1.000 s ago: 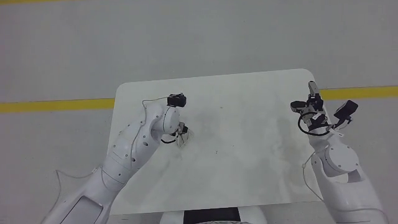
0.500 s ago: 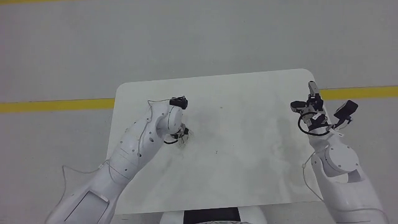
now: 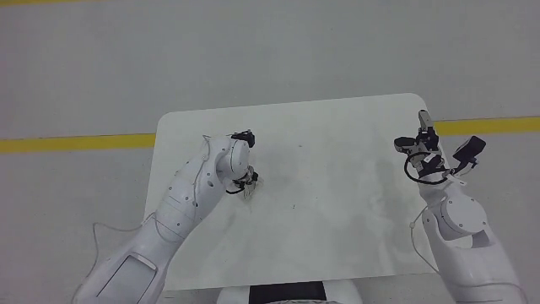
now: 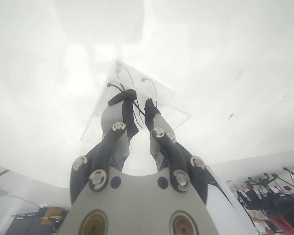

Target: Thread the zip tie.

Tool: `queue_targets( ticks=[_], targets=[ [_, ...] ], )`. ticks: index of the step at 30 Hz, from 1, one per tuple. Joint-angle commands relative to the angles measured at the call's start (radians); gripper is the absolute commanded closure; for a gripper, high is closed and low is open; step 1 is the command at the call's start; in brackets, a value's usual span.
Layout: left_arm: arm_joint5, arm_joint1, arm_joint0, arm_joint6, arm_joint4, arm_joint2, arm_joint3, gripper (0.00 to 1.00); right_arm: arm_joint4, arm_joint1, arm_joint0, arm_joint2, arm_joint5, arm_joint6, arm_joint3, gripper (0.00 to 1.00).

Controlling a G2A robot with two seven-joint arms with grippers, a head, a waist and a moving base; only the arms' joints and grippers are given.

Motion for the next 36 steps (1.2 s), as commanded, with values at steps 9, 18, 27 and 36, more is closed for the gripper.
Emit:
queue_targets(
  ticks=[9,18,27,36],
  targets=[
    [0.000,-0.035,-0.016,0.000,0.015,0.002,0.065,0.83,0.000,0.000,0.000,0.000,0.000,0.000,0.000,0.00],
    [0.000,-0.050,-0.016,0.000,0.035,-0.009,0.089,0.95,0.000,0.000,0.000,0.000,0.000,0.000,0.000,0.00],
    [0.000,-0.054,-0.006,0.000,0.051,-0.029,0.086,1.00,0.000,0.000,0.000,0.000,0.000,0.000,0.000,0.00],
    [0.000,-0.035,0.040,0.000,0.079,-0.063,-0.017,1.00,0.000,0.000,0.000,0.000,0.000,0.000,0.000,0.00]
  ],
)
